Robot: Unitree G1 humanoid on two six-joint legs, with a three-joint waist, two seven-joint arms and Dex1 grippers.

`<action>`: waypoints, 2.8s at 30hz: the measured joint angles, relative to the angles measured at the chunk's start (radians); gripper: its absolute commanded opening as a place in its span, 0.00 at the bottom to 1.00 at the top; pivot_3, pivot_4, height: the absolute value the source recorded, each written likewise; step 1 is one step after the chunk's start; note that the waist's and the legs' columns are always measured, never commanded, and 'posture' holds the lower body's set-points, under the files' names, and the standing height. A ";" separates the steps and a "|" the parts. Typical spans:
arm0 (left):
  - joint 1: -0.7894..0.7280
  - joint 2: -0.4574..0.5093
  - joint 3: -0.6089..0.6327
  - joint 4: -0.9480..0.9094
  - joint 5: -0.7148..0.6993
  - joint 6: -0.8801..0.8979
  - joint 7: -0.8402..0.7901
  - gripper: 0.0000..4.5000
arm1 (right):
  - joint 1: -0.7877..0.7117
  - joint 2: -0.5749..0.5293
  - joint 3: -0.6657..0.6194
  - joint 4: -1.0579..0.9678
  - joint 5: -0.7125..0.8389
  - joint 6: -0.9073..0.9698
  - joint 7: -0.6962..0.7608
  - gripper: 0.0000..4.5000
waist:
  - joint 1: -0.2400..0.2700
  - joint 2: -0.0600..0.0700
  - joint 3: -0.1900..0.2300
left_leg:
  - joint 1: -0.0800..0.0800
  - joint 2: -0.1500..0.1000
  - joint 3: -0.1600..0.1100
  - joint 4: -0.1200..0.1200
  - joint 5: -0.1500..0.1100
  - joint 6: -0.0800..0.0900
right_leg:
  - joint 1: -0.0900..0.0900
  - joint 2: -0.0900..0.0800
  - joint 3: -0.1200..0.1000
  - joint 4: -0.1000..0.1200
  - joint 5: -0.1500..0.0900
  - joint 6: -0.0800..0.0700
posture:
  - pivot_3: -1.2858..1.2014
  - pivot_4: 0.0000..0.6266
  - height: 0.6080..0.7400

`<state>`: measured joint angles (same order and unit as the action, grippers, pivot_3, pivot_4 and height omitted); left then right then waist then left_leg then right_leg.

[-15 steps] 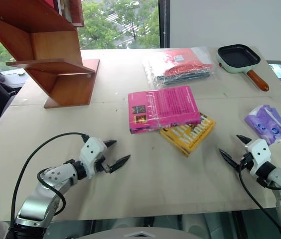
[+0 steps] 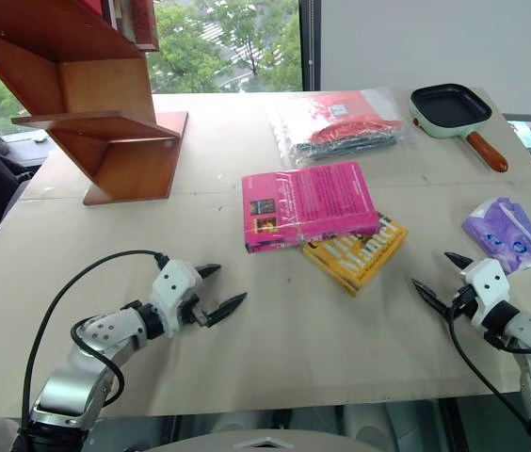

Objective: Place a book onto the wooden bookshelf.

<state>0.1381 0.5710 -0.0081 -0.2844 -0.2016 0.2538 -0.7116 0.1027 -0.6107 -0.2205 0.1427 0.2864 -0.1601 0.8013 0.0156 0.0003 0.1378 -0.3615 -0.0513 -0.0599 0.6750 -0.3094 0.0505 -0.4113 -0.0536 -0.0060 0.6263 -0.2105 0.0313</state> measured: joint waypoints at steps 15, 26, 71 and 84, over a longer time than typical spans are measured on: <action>0.010 0.107 0.092 -0.075 -0.137 0.078 -0.108 1.00 | -0.110 -0.015 -0.001 -0.014 0.037 0.120 -0.020 0.48 | -0.005 0.001 0.005 | -0.001 0.000 0.000 0.000 0.000 0.000 | -0.002 0.000 0.000 0.000 0.000 0.000 | 0.52 0.24 0.85; -0.141 0.337 0.319 -0.135 -0.394 0.239 -0.304 1.00 | -0.881 0.105 0.206 0.430 -0.117 0.165 -0.011 0.03 | -0.034 -0.003 0.020 | -0.005 0.000 0.003 -0.003 0.004 -0.007 | -0.008 0.002 0.002 0.000 0.002 0.003 | 0.52 0.24 0.85; -0.131 0.268 0.452 -0.253 -0.587 0.376 -0.117 1.00 | -1.475 0.319 0.517 1.208 -0.693 -0.018 -0.075 0.03 | -0.058 -0.006 0.018 | -0.021 -0.003 0.000 -0.003 0.008 -0.013 | -0.029 -0.001 -0.002 0.011 0.002 0.001 | 0.52 0.24 0.85; -0.139 0.283 0.394 -0.203 -0.548 0.366 -0.189 1.00 | -1.395 0.232 0.511 1.104 -0.626 -0.012 0.232 0.03 | -0.059 -0.006 0.018 | -0.021 -0.003 0.000 -0.003 0.008 -0.013 | -0.029 -0.001 -0.001 0.011 0.002 0.001 | 0.52 0.24 0.85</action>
<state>-0.0013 0.8544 0.3860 -0.4870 -0.7498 0.6202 -0.9008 -1.2918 -0.3788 0.2910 1.2471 -0.3394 -0.1717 1.0331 -0.0437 -0.0055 0.1562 -0.3827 -0.0546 -0.0595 0.6719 -0.3016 0.0375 -0.4408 -0.0546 -0.0072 0.6372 -0.2089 0.0323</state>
